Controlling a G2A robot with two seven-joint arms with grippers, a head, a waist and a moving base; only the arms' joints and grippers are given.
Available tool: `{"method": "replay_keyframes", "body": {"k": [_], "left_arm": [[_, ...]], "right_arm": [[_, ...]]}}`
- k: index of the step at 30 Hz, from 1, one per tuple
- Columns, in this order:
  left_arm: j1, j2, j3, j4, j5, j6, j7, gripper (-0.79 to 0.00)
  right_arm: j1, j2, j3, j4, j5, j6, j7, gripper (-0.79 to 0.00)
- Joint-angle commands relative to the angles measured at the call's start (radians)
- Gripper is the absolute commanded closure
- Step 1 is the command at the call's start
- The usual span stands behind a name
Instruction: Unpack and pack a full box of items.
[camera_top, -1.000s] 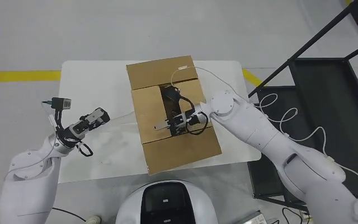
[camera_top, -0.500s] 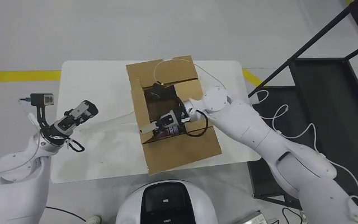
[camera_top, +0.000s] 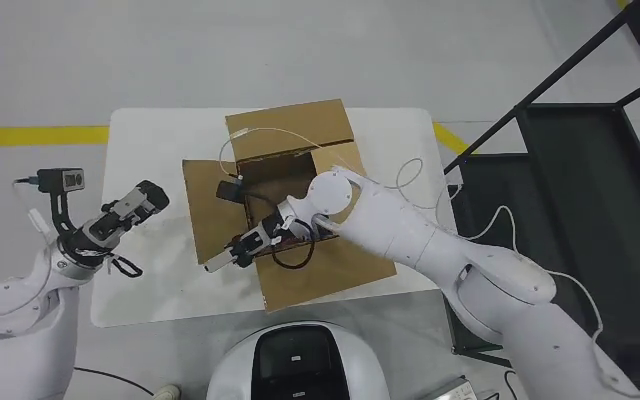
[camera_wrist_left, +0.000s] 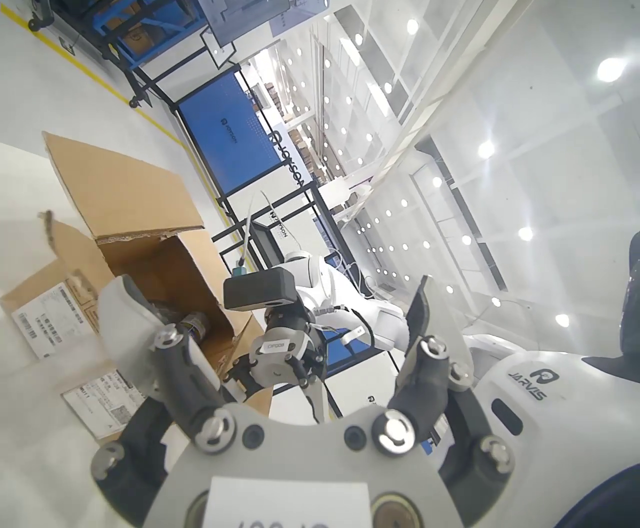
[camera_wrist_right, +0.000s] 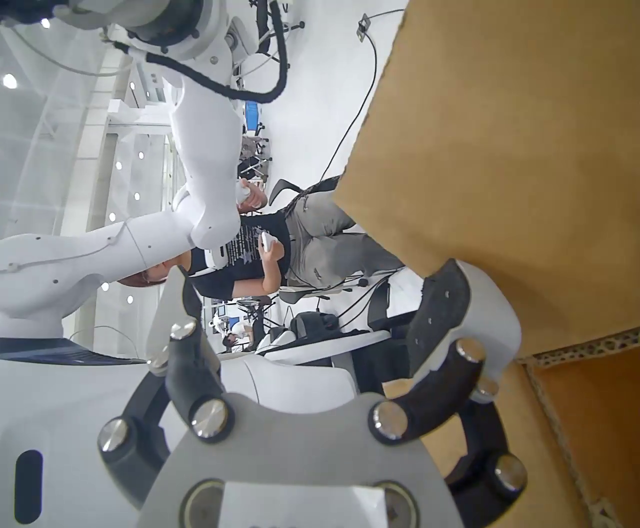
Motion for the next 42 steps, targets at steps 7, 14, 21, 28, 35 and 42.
{"method": "replay_keyframes", "body": {"k": [7, 14, 21, 28, 35, 42], "left_arm": [[-0.123, -0.008, 0.151, 0.16, 0.09, 0.064, 0.002, -0.785], [-0.146, -0.01, 0.185, 0.241, 0.14, 0.063, 0.048, -0.785], [-0.16, -0.011, 0.217, 0.301, 0.193, 0.071, 0.072, -0.785], [-0.217, -0.023, 0.3, 0.388, 0.246, 0.085, 0.1, -0.785], [-0.242, -0.024, 0.305, 0.358, 0.228, 0.064, 0.097, -0.785], [-0.176, 0.0, 0.197, 0.13, 0.197, 0.082, 0.043, -0.785]], "right_arm": [[-0.018, 0.01, 0.075, 0.06, 0.009, -0.047, 0.021, -0.785], [-0.102, 0.107, 0.253, -0.003, -0.002, -0.088, 0.043, -0.785], [-0.293, 0.234, 0.529, -0.193, -0.043, -0.072, 0.046, -0.785], [-0.5, 0.312, 0.753, -0.388, -0.088, -0.01, 0.039, -0.785], [-0.601, 0.338, 0.847, -0.474, -0.088, 0.012, 0.045, -0.785], [-0.623, 0.344, 0.867, -0.484, -0.079, 0.01, 0.058, -0.785]]}}
